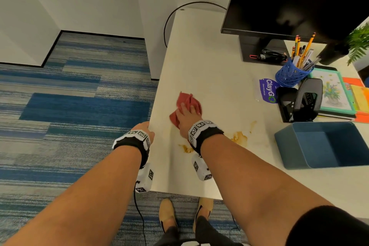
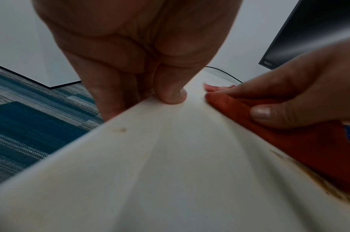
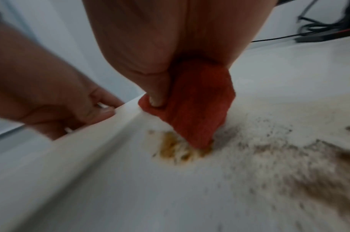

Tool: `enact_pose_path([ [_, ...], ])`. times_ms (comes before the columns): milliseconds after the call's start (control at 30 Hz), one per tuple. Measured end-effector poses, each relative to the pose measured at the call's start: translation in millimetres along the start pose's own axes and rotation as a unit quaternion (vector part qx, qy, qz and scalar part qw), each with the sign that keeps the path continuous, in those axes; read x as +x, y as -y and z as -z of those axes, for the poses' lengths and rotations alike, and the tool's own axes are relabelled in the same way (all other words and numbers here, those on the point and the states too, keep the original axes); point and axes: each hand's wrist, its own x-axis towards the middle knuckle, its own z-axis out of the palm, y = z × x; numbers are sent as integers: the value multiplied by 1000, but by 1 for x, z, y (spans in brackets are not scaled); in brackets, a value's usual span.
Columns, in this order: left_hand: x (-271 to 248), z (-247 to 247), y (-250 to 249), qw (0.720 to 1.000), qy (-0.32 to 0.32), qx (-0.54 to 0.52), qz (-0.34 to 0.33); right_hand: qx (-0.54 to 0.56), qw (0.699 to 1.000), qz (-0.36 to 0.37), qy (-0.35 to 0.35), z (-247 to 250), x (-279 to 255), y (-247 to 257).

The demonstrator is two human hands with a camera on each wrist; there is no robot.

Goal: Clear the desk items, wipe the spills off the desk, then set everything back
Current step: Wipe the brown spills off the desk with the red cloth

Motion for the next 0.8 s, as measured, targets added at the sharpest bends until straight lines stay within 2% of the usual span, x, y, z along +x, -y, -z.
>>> enact_pose_path([
  [100, 0, 1, -1, 1000, 2, -1, -3, -36, 995, 89, 37, -12, -8, 9],
  [167, 0, 2, -1, 1000, 2, 1, -3, -37, 992, 110, 49, -15, -13, 4],
  [233, -1, 3, -3, 1000, 2, 8, -1, -18, 995, 90, 38, -12, -14, -5],
  [333, -1, 2, -3, 1000, 0, 18, 1, 12, 1000, 9, 0, -4, -6, -13],
  [400, -2, 1, -2, 1000, -6, 17, 0, -8, 1000, 0, -7, -4, -1, -6],
  [533, -1, 1, -1, 1000, -2, 9, -4, -61, 992, 108, 29, -15, -10, 9],
  [600, -1, 3, -1, 1000, -1, 8, -5, -59, 988, 135, 42, -21, -16, 2],
  [667, -2, 2, -2, 1000, -5, 9, -4, -34, 992, 115, 35, -20, -22, -12],
  [800, -4, 0, -3, 1000, -13, 6, 3, 12, 1000, -3, 4, -8, -18, -29],
])
